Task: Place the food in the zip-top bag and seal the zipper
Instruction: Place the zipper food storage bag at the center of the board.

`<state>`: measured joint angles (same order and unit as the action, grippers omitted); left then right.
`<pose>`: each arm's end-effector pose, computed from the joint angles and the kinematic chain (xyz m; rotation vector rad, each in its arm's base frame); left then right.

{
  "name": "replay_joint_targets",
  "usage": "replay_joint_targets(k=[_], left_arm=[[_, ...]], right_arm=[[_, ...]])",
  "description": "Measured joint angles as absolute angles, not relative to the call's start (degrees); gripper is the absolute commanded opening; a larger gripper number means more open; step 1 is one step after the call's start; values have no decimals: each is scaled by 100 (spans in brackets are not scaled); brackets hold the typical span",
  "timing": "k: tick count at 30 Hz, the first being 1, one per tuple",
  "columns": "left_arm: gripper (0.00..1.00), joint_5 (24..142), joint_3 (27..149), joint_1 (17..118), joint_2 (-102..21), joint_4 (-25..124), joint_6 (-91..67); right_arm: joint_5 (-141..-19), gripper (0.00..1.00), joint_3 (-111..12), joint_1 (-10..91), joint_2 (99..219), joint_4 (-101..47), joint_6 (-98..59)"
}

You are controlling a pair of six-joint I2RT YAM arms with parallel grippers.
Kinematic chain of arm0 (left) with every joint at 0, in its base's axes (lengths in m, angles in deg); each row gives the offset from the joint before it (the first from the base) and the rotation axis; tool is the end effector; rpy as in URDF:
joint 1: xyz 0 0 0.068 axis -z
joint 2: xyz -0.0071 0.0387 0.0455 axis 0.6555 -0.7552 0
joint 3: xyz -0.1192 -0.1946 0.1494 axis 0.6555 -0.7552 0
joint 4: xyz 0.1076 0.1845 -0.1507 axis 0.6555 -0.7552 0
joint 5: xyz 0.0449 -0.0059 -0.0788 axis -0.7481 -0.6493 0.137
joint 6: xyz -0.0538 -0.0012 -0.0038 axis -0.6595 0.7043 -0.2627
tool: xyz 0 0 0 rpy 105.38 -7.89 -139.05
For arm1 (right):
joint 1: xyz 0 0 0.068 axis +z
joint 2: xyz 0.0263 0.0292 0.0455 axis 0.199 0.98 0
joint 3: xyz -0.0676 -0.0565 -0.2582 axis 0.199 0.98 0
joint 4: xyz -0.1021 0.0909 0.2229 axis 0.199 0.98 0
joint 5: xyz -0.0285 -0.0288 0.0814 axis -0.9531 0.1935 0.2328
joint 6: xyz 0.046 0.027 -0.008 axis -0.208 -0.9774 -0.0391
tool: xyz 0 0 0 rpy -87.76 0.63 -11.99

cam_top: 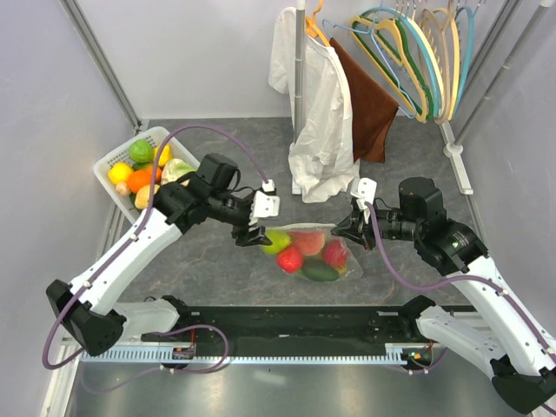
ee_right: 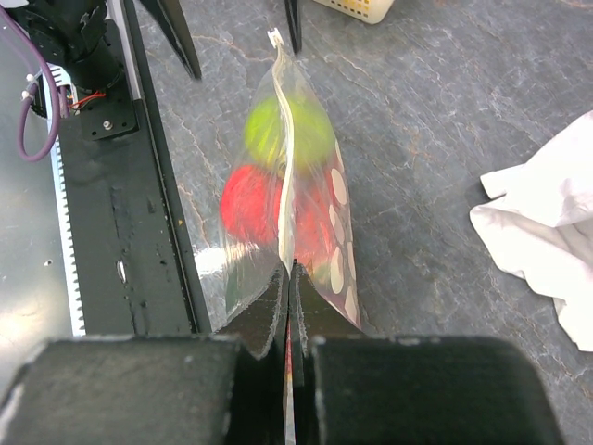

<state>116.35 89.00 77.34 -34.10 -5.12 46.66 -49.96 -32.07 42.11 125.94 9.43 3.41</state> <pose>0.1714 -0.1557 0.3632 1.7351 1.4645 -0.7758 0.1308 0.1027 0.3664 -1.1731 1.6554 0.8262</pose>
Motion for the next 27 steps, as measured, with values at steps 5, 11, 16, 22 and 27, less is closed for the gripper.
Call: replay_joint_targets(k=[5, 11, 16, 22, 27], left_arm=[[63, 11524, 9020, 8081, -3910, -99, 4122], [14, 11515, 9022, 8221, -4234, 126, 3702], [2, 11467, 9127, 8224, -4332, 135, 3512], [2, 11093, 10650, 8213, -5093, -276, 3501], [2, 10722, 12235, 8180, -5781, -517, 3503]], right_arm=[[-4996, 0, -3237, 4211, 12596, 950, 343], [-4996, 0, -3237, 4211, 12566, 952, 345], [-5003, 49, -3237, 4211, 12526, 967, 334], [-5086, 90, -3237, 4211, 12452, 908, 157], [-5466, 98, -3237, 4211, 12358, 842, -57]])
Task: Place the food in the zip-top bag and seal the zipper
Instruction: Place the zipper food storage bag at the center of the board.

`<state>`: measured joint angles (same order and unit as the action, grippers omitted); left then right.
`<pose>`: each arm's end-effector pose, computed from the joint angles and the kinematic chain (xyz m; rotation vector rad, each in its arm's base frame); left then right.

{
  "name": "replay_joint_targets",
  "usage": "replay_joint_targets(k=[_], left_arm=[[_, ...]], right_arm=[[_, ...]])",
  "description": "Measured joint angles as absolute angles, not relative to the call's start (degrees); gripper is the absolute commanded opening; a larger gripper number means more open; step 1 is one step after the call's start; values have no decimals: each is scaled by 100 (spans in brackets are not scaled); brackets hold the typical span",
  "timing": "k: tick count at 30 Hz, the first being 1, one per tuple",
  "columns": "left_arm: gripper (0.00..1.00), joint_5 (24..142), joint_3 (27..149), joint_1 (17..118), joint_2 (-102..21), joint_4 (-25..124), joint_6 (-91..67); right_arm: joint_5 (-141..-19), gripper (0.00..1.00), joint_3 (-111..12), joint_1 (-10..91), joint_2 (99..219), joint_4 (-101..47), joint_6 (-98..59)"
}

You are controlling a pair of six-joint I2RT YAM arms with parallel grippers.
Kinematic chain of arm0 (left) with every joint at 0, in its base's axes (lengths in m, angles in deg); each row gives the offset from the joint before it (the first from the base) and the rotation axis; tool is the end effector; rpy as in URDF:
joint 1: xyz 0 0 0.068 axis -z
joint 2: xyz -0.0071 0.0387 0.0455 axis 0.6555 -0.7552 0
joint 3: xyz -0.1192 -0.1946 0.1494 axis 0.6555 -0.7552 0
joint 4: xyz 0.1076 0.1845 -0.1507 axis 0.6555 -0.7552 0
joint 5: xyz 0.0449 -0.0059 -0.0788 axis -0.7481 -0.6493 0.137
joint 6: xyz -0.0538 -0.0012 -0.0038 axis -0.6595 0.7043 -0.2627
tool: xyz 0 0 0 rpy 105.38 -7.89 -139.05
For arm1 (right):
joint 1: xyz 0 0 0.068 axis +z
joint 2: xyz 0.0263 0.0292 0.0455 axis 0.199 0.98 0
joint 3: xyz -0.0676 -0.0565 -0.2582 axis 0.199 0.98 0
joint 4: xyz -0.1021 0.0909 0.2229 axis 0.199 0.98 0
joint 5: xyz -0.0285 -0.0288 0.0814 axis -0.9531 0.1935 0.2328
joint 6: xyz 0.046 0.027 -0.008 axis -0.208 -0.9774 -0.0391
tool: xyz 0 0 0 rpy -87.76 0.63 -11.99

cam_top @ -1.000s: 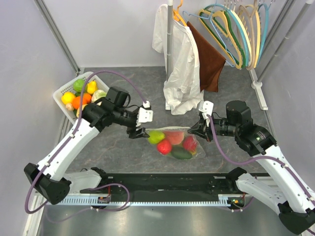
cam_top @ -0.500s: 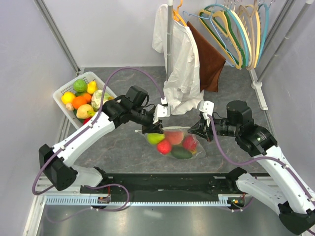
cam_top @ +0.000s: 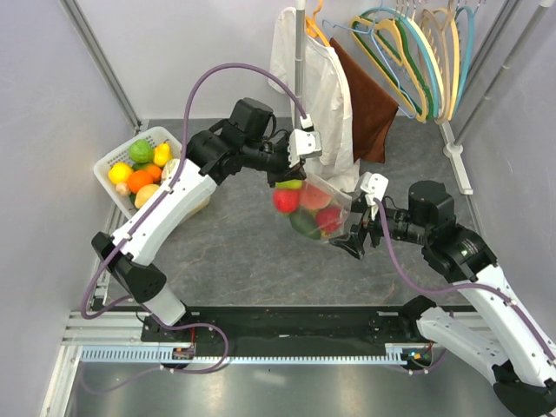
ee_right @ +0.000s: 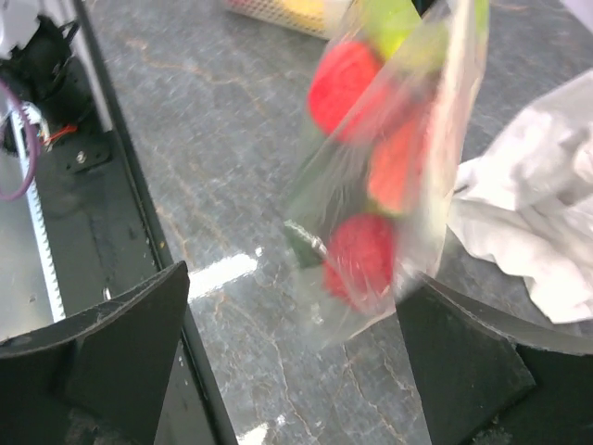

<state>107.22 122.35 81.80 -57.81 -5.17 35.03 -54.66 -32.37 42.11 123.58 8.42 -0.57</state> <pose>0.2408 -0.2336 0.4303 1.5854 1.5324 -0.6909 0.1246 0.0962 0.3749 -1.0678 1.6736 0.7757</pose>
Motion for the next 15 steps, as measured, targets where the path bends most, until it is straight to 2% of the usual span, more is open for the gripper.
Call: replay_joint_targets(k=[5, 11, 13, 15], left_arm=[[2, 10392, 12076, 8213, -5845, -462, 3516], [2, 9946, 9451, 8617, -5674, 113, 3499], [8, 9893, 8513, 8984, -5630, 205, 3475], [22, 9994, 8056, 9270, -5554, 150, 3409]], right_arm=[[-5940, 98, -3237, 4211, 12113, 674, -424], [-6244, 98, -3237, 4198, 11818, 676, -776], [-6281, 98, -3237, 4180, 11737, 711, -835], [-6316, 98, -3237, 4167, 11693, 742, -863]])
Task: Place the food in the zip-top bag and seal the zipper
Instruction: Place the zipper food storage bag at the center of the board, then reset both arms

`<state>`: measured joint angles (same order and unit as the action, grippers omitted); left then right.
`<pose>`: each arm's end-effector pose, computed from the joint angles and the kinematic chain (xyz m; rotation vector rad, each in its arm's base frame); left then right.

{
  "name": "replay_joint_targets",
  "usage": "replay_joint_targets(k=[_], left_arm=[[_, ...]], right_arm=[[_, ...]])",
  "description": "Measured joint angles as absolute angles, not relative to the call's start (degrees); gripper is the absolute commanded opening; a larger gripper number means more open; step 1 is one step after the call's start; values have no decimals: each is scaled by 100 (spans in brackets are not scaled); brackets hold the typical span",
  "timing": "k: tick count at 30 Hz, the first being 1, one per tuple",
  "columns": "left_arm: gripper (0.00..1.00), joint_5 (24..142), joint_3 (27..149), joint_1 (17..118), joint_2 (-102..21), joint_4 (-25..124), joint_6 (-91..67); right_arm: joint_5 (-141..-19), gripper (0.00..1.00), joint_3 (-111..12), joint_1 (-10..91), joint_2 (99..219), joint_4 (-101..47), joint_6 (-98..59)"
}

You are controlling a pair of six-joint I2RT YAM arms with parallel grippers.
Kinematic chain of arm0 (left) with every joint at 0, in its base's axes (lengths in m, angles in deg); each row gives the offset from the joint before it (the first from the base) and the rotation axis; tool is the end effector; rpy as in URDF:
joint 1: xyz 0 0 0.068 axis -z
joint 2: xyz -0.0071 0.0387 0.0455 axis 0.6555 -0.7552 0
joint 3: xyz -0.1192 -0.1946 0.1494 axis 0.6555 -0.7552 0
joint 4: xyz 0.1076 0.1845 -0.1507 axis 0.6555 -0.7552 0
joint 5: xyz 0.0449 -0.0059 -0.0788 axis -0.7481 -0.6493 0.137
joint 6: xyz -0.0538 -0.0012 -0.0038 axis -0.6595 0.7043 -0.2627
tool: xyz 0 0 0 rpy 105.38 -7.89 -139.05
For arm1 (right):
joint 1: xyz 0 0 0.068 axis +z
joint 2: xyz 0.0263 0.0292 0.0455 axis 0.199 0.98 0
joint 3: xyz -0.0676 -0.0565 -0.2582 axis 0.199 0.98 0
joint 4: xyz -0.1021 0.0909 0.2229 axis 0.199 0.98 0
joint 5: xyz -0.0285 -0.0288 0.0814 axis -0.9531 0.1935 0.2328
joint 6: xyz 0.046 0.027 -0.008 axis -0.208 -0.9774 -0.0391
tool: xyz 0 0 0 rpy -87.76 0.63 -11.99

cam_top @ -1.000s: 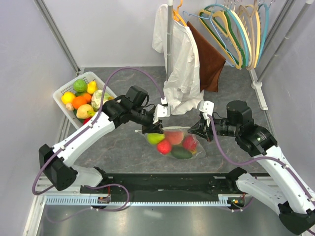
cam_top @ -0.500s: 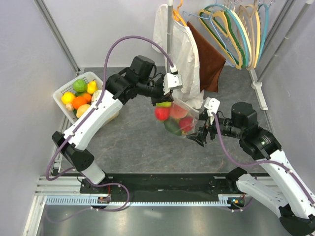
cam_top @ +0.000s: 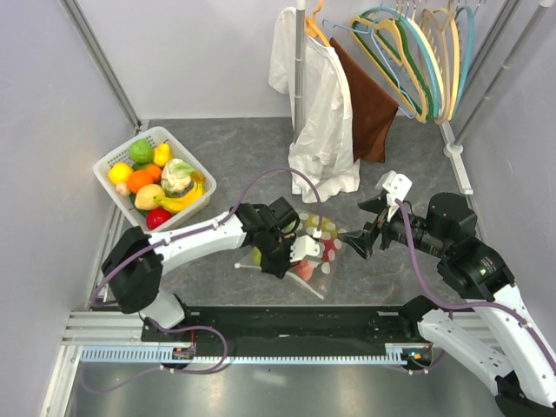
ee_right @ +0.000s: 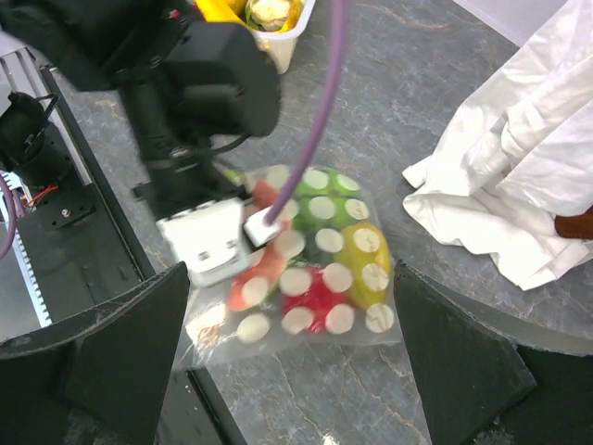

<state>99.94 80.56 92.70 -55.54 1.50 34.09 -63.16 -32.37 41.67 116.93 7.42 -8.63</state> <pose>0.1744 -0.2458 0.2258 1.9886 1.9860 -0.6941 0.1032 0.0770 0.3899 -0.8393 1.6760 0.7083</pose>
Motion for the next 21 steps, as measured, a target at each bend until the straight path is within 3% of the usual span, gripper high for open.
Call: replay_joint_targets(k=[1, 2, 8, 9, 16, 17, 18, 21], left_arm=[[28, 10114, 7921, 9410, -5480, 126, 3372], [47, 10217, 7862, 9480, -5399, 115, 3337], [64, 10752, 8244, 9500, -4850, 30, 3014], [80, 10790, 8456, 9476, -4848, -108, 2983], [84, 11288, 10565, 8215, -4872, -1061, 2548], [88, 11384, 10812, 7867, -4870, -1153, 2410], [99, 11434, 11009, 7542, -4846, -1218, 2277], [100, 11511, 11177, 6510, -4643, -1303, 1925]], right_arm=[[-6329, 98, -3237, 4167, 11691, 759, -868], [-6347, 98, -3237, 4165, 11691, 770, -874], [-6454, 98, -3134, 4145, 11674, 799, -946], [-6474, 98, -3108, 4137, 11667, 821, -955], [-6672, 98, -3047, 3697, 11484, 1050, -1099], [-6688, 98, -3047, 3599, 11453, 1057, -1141], [-6710, 98, -3047, 3525, 11396, 1057, -1209], [-6758, 98, -3045, 3129, 11283, 1052, -1416]])
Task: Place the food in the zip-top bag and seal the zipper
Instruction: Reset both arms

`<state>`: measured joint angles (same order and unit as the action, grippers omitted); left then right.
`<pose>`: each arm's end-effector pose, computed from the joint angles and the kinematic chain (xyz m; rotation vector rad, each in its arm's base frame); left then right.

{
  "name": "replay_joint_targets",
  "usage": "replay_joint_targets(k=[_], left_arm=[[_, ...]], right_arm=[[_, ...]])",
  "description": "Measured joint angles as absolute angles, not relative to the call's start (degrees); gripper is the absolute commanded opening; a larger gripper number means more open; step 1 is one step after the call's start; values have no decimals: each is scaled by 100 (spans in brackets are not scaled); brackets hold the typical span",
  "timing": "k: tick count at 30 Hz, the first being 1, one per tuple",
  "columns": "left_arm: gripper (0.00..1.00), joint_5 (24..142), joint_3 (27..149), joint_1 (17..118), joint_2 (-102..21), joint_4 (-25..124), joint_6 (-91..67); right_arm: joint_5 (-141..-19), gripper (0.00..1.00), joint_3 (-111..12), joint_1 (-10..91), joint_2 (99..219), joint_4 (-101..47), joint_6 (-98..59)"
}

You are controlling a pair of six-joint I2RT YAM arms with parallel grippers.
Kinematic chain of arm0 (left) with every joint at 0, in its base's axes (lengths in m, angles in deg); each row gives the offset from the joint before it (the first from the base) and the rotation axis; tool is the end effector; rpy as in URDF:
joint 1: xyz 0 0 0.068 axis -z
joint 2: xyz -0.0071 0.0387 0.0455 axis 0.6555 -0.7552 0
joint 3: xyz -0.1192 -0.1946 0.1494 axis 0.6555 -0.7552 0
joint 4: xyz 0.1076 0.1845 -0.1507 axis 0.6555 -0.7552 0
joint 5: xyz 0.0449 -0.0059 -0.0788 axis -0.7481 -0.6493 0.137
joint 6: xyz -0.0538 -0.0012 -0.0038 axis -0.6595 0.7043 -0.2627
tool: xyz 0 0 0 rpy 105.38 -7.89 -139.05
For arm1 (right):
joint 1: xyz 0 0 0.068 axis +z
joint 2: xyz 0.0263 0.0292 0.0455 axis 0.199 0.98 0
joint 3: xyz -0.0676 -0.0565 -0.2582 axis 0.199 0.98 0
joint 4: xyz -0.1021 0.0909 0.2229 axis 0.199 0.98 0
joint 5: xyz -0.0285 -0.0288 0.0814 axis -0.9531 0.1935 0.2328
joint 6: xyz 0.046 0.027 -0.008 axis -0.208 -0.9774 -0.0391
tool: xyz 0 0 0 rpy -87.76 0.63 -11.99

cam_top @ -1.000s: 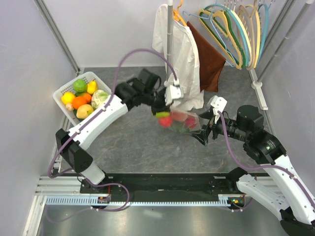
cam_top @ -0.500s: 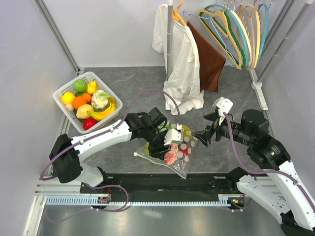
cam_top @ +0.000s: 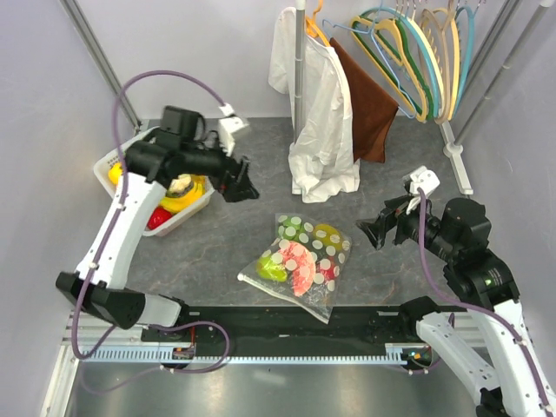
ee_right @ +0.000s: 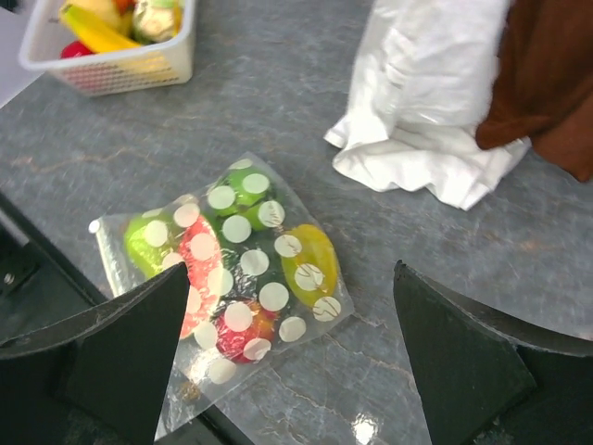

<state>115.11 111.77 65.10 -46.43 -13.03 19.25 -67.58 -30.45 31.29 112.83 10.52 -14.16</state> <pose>0.2373 -0.1317 0.4229 1.1520 1.9737 -0.8720 0.1010 0.0493 0.3808 -0.5433 1.7984 0.5804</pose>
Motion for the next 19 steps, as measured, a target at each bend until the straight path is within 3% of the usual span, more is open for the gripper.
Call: replay_joint_targets(k=[6, 13, 19], left_arm=[[100, 11010, 10443, 5358, -3572, -1317, 1381], [100, 9869, 9066, 4978, -2238, -1249, 1193], [100, 9493, 8651, 4818, -1998, -1238, 1130]], right_arm=[[-7254, 98, -2931, 2580, 11350, 1061, -1862], [-7628, 99, -2708, 2150, 11390, 1100, -2288], [-7599, 98, -2621, 1942, 11221, 1116, -2420]])
